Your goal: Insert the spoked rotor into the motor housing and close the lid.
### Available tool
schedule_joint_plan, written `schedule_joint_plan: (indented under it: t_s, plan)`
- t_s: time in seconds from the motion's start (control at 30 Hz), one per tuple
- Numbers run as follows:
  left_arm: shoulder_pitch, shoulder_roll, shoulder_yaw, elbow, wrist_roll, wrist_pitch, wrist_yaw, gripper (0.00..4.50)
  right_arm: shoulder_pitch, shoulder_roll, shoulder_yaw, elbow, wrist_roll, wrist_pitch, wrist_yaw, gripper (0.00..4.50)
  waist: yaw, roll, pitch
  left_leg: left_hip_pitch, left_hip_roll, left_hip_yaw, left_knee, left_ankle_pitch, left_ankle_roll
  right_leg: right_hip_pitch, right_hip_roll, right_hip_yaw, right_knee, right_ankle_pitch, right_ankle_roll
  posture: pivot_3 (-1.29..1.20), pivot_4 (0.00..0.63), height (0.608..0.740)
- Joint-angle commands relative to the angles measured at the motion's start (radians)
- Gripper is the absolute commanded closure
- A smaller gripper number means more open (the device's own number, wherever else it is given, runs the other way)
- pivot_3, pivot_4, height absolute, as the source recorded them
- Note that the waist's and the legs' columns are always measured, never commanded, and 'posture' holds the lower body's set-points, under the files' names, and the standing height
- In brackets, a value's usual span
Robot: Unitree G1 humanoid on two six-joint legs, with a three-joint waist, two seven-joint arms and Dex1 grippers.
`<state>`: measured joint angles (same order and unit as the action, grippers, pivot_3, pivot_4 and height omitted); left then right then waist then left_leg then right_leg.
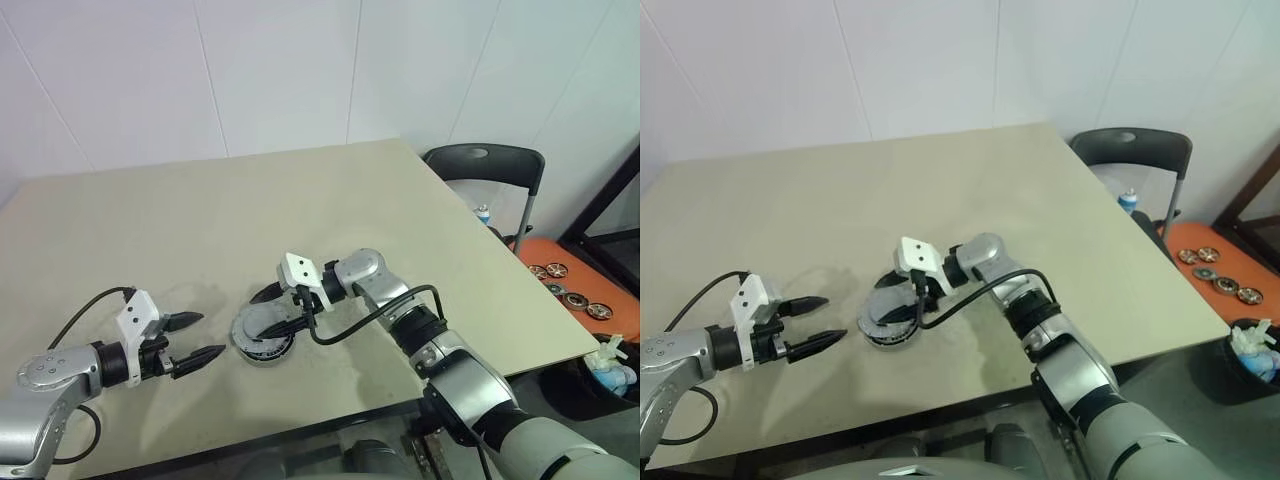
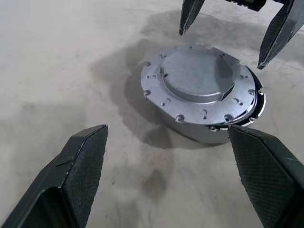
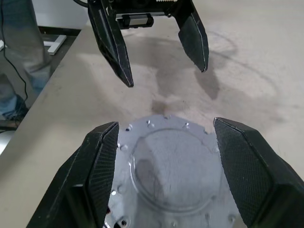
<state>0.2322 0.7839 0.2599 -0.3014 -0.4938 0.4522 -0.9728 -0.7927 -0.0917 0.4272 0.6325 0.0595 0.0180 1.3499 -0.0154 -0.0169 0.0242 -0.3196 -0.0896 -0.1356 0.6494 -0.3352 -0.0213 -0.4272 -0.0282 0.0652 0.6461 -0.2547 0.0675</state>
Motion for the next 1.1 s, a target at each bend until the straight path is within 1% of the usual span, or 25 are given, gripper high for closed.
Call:
schedule_joint_plan:
  t_s: [0.03,0.23,0.37,0.57,0.8,0.87,0.97,1.0,1.03,1.1]
  plan:
    - [-0.005,0.004,0.032,-0.032,-0.020,-0.001,0.005,0.20,0.002,0.005,0.003,0.035,-0.020,-0.039,-0.009,1.15,0.001,0.000,0.000,0.000,0.000,0.000,0.000,0.000,0.000,0.000,0.000,0.000,0.000,0.000,0.000,0.00,0.000,0.740]
    - [-0.012,0.003,0.027,-0.031,-0.019,0.000,0.007,0.20,0.012,0.026,0.016,0.084,-0.049,-0.078,-0.020,1.15,-0.004,0.000,0.000,0.000,0.000,0.000,0.000,0.000,0.000,0.000,0.000,0.000,0.000,0.000,0.000,0.00,0.000,0.740]
    - [-0.007,0.003,0.025,-0.036,-0.020,0.000,0.009,0.20,0.004,0.046,0.000,0.104,-0.050,-0.090,-0.051,1.15,-0.005,0.000,0.000,0.001,0.000,0.000,0.000,0.000,0.000,0.000,0.000,0.000,0.001,0.000,0.000,0.00,0.000,0.740]
    - [-0.003,0.006,0.027,-0.035,-0.022,-0.001,0.011,0.20,-0.008,0.052,-0.009,0.125,-0.051,-0.103,-0.059,1.15,-0.003,0.000,0.000,0.001,0.000,0.000,0.000,0.000,0.000,0.000,0.000,0.000,0.000,0.000,0.000,0.00,0.000,0.740]
    - [-0.007,0.006,0.027,-0.032,-0.023,-0.002,0.014,0.20,-0.034,0.081,-0.048,0.170,-0.055,-0.142,-0.156,1.15,-0.003,0.000,0.000,0.001,0.000,0.000,0.000,0.000,0.000,0.000,0.000,0.000,0.001,0.000,0.000,0.00,0.000,0.740]
    - [-0.007,0.006,0.027,-0.032,-0.025,-0.001,0.013,0.20,-0.028,0.065,-0.031,0.167,-0.061,-0.170,-0.118,1.15,-0.004,0.000,0.000,0.001,0.000,0.000,0.000,0.000,0.000,0.000,0.000,0.000,0.001,0.000,0.000,0.00,0.000,0.740]
    - [-0.006,0.008,0.027,-0.030,-0.024,-0.001,0.009,0.20,-0.019,0.051,-0.021,0.158,-0.064,-0.162,-0.090,0.61,-0.003,0.000,0.000,0.001,0.000,0.000,0.000,0.000,0.000,0.000,0.000,0.000,0.001,0.000,0.000,0.00,0.000,0.740]
    - [-0.006,0.009,0.027,-0.029,-0.024,-0.002,0.008,0.20,-0.019,0.052,-0.023,0.158,-0.065,-0.147,-0.093,0.24,-0.003,0.000,0.000,0.001,0.000,0.000,0.000,0.000,0.000,0.000,0.000,0.000,0.000,0.000,0.000,0.00,0.000,0.740]
    - [-0.005,0.010,0.028,-0.028,-0.024,-0.002,0.007,0.20,-0.019,0.052,-0.025,0.158,-0.066,-0.137,-0.096,0.01,-0.003,0.000,0.000,0.001,0.000,0.000,0.000,0.000,0.000,0.000,0.000,0.000,0.000,0.000,0.000,0.00,0.000,0.740]
    - [-0.007,0.012,0.028,-0.025,-0.023,-0.003,0.005,0.20,-0.021,0.053,-0.026,0.160,-0.071,-0.143,-0.105,0.01,-0.004,0.000,0.000,0.001,0.000,0.000,0.000,0.000,0.000,0.000,0.000,0.000,0.001,0.000,0.000,0.00,0.000,0.740]
